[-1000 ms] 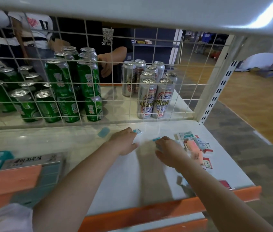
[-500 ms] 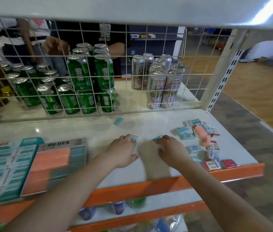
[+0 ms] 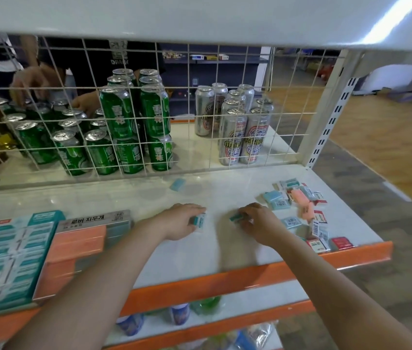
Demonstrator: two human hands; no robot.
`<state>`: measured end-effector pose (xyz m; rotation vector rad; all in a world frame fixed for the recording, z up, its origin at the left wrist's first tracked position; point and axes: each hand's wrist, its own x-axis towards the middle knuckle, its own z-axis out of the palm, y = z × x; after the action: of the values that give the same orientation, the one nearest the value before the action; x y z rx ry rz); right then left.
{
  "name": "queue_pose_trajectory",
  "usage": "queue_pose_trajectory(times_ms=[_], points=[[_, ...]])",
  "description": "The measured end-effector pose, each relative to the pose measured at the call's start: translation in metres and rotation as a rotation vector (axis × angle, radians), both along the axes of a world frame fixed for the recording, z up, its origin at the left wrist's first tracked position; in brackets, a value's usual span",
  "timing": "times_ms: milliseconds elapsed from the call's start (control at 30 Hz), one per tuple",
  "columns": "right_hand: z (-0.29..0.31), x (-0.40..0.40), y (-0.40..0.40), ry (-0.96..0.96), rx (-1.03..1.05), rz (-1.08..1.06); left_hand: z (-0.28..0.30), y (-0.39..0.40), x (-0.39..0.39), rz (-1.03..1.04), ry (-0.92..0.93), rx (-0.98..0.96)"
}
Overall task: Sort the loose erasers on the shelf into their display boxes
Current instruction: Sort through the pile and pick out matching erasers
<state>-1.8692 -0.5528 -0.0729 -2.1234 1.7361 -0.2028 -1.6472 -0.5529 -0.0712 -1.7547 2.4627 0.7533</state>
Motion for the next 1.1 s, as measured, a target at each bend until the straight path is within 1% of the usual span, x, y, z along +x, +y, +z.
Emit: queue_pose_trajectory(times_ms=[100, 233, 400, 500, 600, 700, 833, 1000, 1100], points=[[0.000, -0.001, 0.000, -0.008, 0.028, -0.041, 0.002, 0.000, -0.001, 0.060, 0.064, 0.043], [0.004, -0.003, 0.003, 0.013, 0.021, -0.088, 0.002, 0.005, 0.002, 0.225, 0.161, 0.053], [0.006, -0.005, 0.011, -0.059, 0.006, -0.210, -0.003, 0.010, 0.010, 0.366, 0.257, 0.003], [0.006, -0.004, 0.014, -0.080, 0.000, -0.221, -0.001, 0.012, 0.013, 0.444, 0.310, -0.050], [0.009, -0.004, 0.017, -0.105, -0.028, -0.207, 0.001, 0.015, 0.017, 0.484, 0.315, -0.109], [0.013, -0.002, 0.021, -0.187, -0.053, -0.192, 0.004, 0.019, 0.019, 0.498, 0.354, -0.149], [0.020, 0.002, 0.026, -0.314, -0.080, -0.152, 0.006, 0.027, 0.018, 0.562, 0.513, -0.162], [0.029, 0.007, 0.032, -0.488, -0.099, -0.146, 0.017, 0.043, 0.013, 0.612, 0.930, -0.110], [0.032, 0.010, 0.036, -0.568, -0.086, -0.174, 0.021, 0.050, 0.011, 0.641, 1.026, -0.104]])
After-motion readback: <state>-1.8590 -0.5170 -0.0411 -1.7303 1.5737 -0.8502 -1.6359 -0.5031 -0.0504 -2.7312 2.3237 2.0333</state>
